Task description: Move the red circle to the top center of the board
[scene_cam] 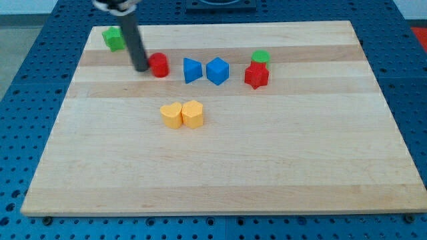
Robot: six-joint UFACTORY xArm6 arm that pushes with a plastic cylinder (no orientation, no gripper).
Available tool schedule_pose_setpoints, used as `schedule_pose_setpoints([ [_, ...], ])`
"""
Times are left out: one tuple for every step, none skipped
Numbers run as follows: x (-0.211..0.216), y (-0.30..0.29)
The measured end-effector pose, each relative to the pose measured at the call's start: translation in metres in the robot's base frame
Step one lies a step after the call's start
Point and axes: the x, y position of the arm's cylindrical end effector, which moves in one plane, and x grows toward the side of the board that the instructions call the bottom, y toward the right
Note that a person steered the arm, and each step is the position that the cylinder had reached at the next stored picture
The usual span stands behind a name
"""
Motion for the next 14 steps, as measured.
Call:
schedule_pose_setpoints([
  [-0.003,0.022],
  [0.038,-0.006],
  [0.047,0.018],
  [0.01,0.051],
  [-0.02,0.07],
  [-0.014,0.064],
  [-0.001,0.038],
  [-0.021,0.036],
  [-0.054,0.064],
  [-0.065,0.092],
  [-0.051,0.082],
  [-0.018,0.055],
  [-0.01,0.08],
  [-0.02,0.116],
])
